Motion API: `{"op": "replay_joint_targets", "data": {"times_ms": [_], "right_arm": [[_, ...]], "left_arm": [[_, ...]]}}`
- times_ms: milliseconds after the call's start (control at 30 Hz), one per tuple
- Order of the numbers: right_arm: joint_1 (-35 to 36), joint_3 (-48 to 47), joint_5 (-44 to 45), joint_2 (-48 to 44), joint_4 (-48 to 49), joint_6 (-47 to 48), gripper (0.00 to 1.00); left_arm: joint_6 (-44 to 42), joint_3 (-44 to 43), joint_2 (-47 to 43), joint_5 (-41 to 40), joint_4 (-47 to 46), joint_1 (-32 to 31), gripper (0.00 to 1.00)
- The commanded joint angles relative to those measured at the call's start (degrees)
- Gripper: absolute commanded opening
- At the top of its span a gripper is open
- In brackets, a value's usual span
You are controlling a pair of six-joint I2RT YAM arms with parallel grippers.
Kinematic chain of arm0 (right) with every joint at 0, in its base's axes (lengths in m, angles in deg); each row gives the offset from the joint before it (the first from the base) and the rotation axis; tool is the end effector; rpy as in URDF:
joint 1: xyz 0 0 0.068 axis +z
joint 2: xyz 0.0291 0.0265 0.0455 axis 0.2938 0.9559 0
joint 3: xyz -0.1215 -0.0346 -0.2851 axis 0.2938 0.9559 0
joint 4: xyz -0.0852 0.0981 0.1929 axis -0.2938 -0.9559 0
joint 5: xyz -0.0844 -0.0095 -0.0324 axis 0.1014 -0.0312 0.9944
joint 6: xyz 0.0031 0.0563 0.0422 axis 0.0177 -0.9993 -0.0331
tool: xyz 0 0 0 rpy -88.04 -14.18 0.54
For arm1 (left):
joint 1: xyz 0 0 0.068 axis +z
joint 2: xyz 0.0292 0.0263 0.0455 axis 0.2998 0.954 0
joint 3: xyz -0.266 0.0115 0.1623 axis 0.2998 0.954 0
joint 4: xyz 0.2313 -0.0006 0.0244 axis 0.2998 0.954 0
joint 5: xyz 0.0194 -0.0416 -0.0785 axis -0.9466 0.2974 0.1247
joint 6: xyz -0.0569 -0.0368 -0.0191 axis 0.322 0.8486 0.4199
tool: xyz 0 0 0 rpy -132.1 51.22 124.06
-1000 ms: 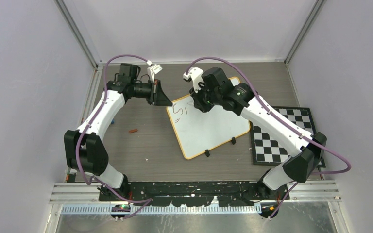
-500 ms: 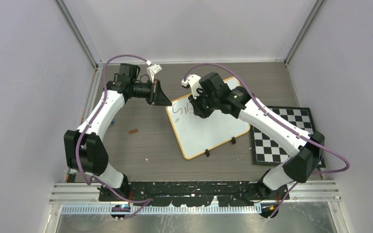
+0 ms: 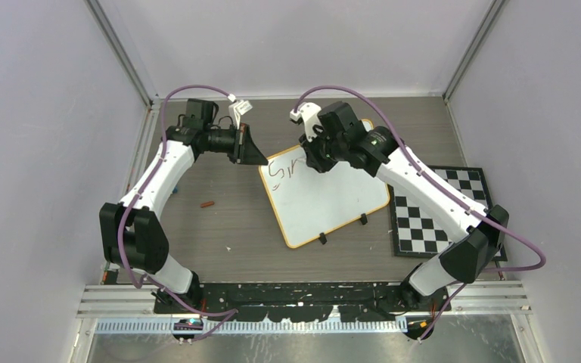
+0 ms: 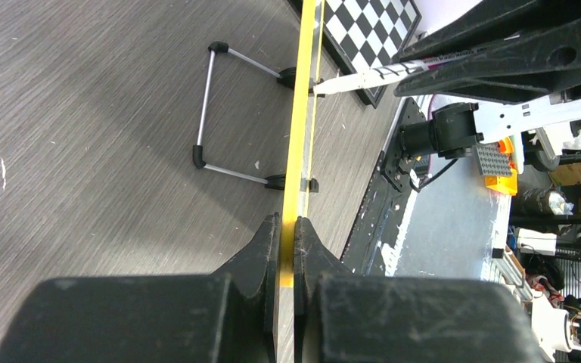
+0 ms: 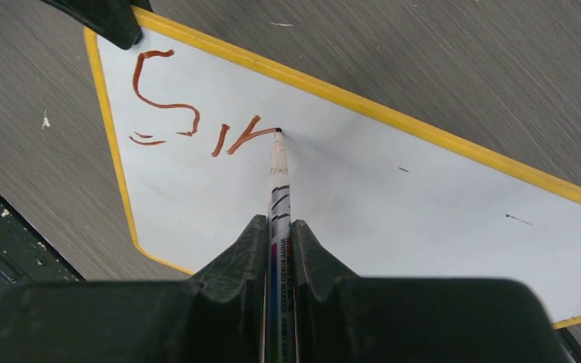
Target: Write a sentence on the whiteboard
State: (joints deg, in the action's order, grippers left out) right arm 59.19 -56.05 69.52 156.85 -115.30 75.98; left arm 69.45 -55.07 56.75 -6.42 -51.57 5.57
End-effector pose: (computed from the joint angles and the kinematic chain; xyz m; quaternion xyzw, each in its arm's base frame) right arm 0.2307 0.2115 0.4011 -0.3796 0.8315 0.1430 0.3796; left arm 0.2900 -0.1112 0.3591 0.2449 0.7948 -0.4912 0.2589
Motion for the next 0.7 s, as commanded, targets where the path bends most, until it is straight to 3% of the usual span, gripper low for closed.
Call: {"op": "replay_joint_targets", "data": {"times_ms": [0,367,667], "right_arm": [[-0.6,-1.5,1.3,-0.1,1.7,0.4,0.0],[0.9,4.1,-1.6,-1.6,0.6,-0.6,0.0],[0.8,0.6,-1.4,-3.0,-0.5,0.4,0.0]], "left_arm": [[0.3,0.2,-1.8,0.5,0.2,-0.2,0.0],[0.2,0.2,-1.7,0.6,0.2,-0.2,0.0],[0.1,0.3,-1.8,0.7,0.2,-0.2,0.0]]}}
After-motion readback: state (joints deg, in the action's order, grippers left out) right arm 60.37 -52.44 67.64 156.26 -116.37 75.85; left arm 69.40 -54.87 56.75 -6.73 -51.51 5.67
